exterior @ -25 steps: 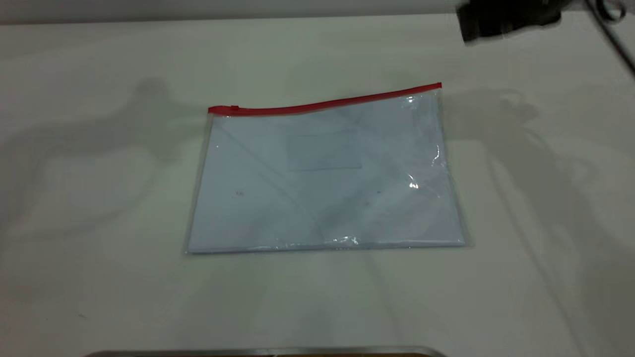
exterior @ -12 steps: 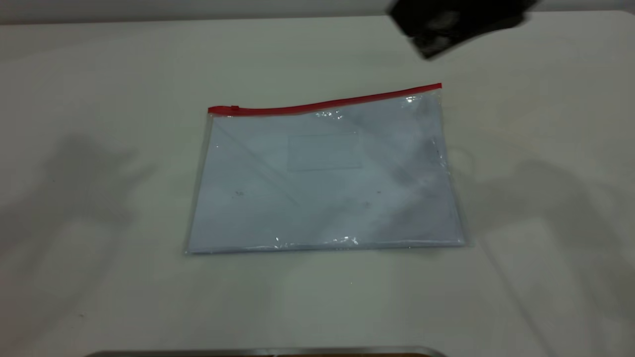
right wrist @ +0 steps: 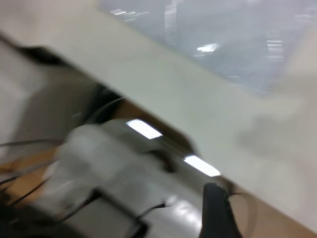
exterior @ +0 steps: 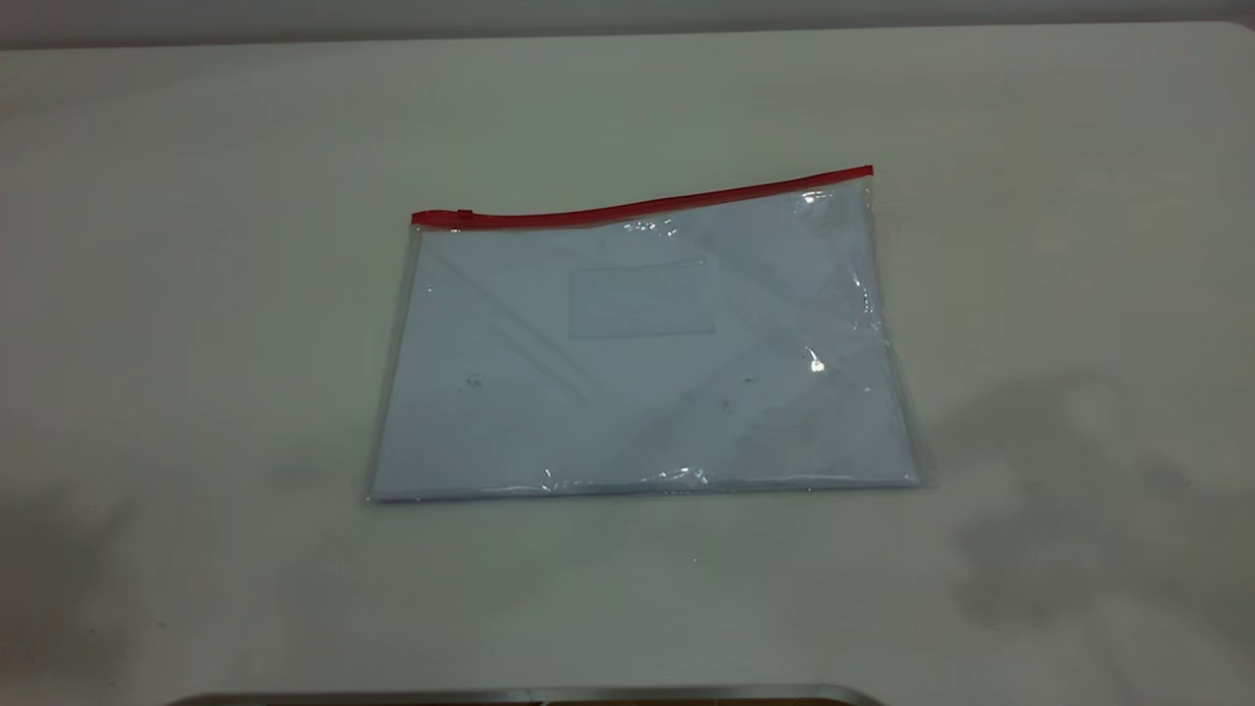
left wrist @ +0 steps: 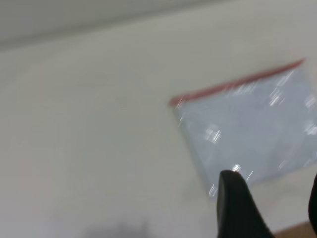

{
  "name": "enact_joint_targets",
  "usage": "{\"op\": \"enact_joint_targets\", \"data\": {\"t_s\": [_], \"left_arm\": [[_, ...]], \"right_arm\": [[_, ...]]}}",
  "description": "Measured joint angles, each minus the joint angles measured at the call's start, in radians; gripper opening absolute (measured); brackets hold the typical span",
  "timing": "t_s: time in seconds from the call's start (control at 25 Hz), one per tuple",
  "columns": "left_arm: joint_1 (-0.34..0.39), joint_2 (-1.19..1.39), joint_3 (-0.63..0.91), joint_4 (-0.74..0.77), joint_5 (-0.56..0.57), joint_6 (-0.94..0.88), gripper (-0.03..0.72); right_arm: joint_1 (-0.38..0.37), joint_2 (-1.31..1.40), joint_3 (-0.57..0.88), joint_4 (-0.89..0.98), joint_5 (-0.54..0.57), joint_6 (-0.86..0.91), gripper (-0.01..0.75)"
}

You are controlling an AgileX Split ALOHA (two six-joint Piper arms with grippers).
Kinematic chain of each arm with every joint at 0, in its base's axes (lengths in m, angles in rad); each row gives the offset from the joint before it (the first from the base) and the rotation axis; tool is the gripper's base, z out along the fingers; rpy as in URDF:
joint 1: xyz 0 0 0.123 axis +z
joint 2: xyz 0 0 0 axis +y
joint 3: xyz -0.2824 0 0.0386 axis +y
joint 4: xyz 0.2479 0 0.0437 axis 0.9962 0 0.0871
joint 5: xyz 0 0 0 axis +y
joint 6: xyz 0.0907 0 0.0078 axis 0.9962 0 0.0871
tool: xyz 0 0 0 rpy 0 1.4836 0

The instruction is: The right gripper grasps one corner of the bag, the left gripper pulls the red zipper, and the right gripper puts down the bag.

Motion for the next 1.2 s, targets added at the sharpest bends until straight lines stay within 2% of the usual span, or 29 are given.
{"op": "enact_joint_targets", "data": {"t_s": [0.28,0.48,0.68,0.76,1.0,1.2], "left_arm": [[0.0,-0.174,0.366,0.171,0.0,-0.094,0.416],[0.0,-0.287,0.573,0.171,0.0,-0.102,0.416],[0.0,-0.406,0.694,0.172,-0.007,-0.103,0.416],[0.0,-0.457,0.727,0.172,-0.011,-0.104,0.416],[0.0,-0.58,0.796,0.172,-0.028,-0.104,0.416],[0.0,-0.67,0.856,0.161,-0.032,-0.108,0.416]], "right_arm": [[0.0,-0.278,0.045,-0.259,0.013,0.177,0.527],[0.0,-0.433,0.271,-0.291,0.013,0.199,0.526],[0.0,-0.573,0.539,-0.293,-0.014,0.27,0.526],[0.0,-0.623,0.597,-0.3,-0.015,0.273,0.526],[0.0,-0.765,0.642,-0.335,-0.103,0.276,0.526],[0.0,-0.803,0.65,-0.335,-0.11,0.276,0.526]]}}
